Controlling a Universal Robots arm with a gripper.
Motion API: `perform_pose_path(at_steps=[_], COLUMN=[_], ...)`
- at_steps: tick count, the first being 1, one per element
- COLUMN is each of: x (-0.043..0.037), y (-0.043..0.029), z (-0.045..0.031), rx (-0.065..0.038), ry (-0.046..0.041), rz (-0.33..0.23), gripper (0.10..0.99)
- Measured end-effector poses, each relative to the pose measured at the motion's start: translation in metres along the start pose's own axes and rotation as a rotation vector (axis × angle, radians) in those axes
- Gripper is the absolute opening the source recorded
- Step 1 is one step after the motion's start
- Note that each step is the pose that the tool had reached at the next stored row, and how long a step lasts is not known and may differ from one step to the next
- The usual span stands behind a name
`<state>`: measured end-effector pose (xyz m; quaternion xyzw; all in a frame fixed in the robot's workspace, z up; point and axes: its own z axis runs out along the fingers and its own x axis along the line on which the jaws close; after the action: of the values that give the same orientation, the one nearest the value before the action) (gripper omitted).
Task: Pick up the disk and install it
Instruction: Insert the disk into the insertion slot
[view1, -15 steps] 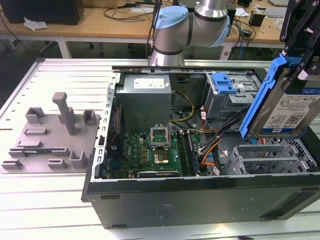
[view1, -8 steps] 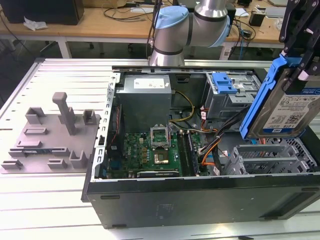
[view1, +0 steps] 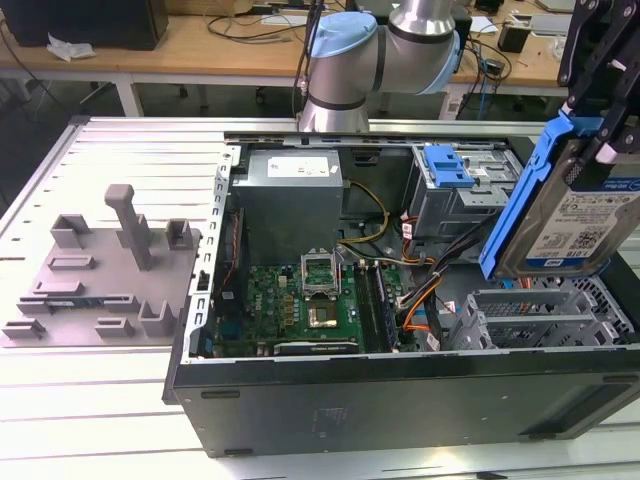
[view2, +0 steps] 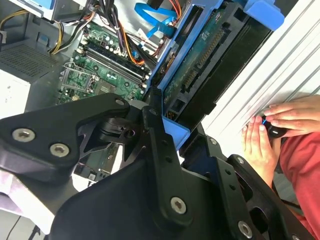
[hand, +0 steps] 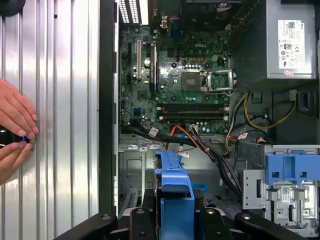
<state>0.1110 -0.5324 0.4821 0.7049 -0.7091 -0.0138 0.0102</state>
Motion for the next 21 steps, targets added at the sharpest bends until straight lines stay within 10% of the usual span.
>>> perform_pose_path(at_steps=[21], x=[0.0068], y=[-0.0022], z=[0.0129], rx=[0.000], ry=[0.0004], rz=[-0.012], gripper=[0.369])
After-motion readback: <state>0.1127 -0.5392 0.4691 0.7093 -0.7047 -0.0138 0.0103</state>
